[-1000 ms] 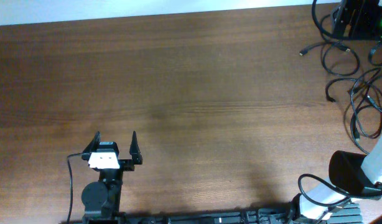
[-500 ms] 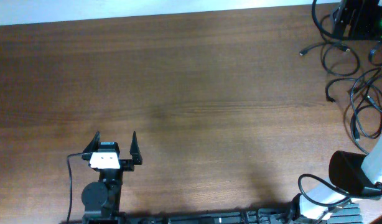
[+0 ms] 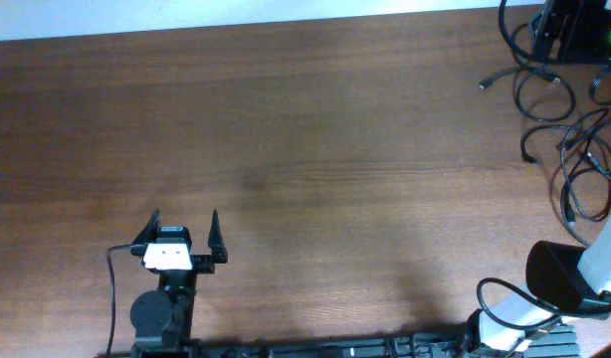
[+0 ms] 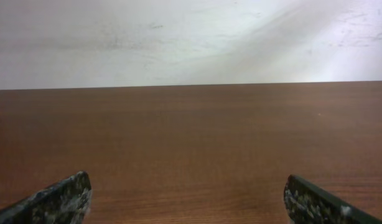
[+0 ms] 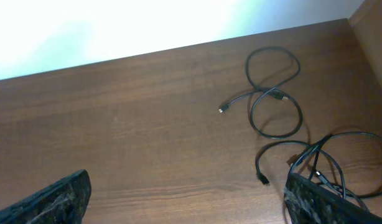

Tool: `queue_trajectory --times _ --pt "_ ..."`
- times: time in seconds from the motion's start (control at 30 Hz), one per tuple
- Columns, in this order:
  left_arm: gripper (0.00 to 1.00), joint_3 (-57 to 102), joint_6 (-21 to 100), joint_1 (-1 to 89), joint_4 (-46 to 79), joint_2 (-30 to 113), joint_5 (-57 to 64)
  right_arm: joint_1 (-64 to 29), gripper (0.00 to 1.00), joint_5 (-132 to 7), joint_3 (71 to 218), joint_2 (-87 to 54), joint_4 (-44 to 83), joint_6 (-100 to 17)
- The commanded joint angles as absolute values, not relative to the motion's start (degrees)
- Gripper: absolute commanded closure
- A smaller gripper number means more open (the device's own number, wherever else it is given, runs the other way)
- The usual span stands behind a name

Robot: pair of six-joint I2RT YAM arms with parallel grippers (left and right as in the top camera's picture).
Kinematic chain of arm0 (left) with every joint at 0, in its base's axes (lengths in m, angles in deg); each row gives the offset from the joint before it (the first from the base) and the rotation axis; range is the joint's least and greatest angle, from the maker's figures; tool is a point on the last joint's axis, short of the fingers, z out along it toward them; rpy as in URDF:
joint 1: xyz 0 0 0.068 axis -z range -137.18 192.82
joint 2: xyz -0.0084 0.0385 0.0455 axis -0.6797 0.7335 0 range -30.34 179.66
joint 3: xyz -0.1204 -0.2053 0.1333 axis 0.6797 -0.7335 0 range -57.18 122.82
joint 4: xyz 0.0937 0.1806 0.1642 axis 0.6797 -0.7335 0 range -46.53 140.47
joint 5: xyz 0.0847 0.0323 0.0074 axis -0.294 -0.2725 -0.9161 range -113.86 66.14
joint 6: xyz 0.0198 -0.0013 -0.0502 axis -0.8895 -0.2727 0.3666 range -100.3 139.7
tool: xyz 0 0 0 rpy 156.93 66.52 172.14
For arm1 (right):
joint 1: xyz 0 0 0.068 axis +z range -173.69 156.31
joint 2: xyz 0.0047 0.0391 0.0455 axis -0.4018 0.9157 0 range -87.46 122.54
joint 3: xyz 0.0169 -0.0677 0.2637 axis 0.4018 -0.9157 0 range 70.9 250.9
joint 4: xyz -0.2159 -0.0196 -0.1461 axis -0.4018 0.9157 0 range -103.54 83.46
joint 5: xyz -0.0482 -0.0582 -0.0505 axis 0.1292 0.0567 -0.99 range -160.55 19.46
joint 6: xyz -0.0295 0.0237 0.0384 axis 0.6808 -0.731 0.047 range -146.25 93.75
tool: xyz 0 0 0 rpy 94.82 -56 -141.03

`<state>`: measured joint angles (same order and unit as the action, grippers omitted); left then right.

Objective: Untangle cables

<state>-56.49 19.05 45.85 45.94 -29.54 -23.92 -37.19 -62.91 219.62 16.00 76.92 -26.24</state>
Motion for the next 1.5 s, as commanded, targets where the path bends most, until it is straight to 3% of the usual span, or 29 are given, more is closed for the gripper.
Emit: queue_trajectory --times 0.0,0.83,1.13,1.47 --pt "0.01 -56.7 17.9 45.5 45.7 -30.0 -24.3 -37.2 0.01 -62.6 220.0 16.2 76.9 -26.0" --pt "0.01 -56.7 17.9 45.5 45.7 -30.0 -24.3 -36.8 0.01 -63.0 220.0 16.2 77.6 -26.3" --pt "0.01 -56.7 17.9 45.5 45.7 -30.0 -24.3 -29.4 0.01 -63.3 218.4 16.2 71.3 -26.2" --pt "0.01 -56.7 17.9 45.5 45.7 -30.0 -24.3 -19.8 0.01 -63.5 200.3 16.1 57.3 -26.2"
